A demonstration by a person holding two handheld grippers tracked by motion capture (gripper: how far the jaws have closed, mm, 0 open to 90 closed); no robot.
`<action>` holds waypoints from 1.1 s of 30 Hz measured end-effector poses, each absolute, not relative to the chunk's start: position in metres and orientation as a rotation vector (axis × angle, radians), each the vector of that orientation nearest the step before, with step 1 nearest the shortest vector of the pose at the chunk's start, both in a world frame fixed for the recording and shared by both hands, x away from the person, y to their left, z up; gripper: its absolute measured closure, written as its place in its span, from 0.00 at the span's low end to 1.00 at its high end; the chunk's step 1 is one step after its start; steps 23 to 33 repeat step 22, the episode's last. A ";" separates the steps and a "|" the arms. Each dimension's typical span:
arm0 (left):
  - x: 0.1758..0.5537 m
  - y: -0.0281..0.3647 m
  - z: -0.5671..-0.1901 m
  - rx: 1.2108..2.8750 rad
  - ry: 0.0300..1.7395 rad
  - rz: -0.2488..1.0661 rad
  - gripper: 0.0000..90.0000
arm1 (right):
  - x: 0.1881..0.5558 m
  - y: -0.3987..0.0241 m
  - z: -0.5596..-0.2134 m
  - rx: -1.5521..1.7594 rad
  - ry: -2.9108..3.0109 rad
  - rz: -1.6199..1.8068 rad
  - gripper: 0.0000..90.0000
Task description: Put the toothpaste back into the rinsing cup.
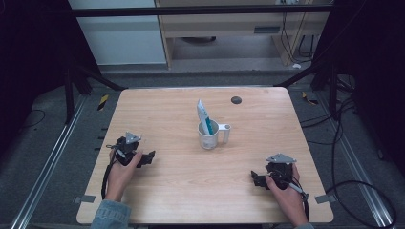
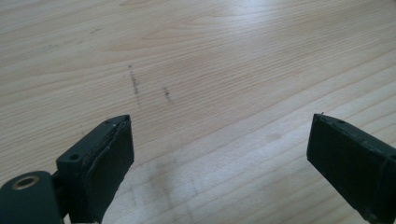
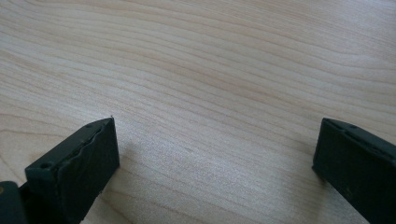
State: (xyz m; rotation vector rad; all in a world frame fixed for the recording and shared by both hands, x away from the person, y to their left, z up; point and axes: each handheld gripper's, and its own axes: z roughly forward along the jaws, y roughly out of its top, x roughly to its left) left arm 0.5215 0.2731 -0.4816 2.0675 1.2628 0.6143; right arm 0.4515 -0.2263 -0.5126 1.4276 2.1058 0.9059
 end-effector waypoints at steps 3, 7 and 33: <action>0.523 0.280 -0.488 2.064 1.293 0.623 0.08 | 0.451 -0.226 -0.513 1.427 2.106 0.906 0.01; 0.525 0.284 -0.492 2.074 1.291 0.617 0.08 | 0.452 -0.226 -0.513 1.427 2.105 0.905 0.00; 0.533 0.291 -0.507 2.039 1.287 0.577 0.05 | 0.451 -0.226 -0.513 1.430 2.106 0.906 0.00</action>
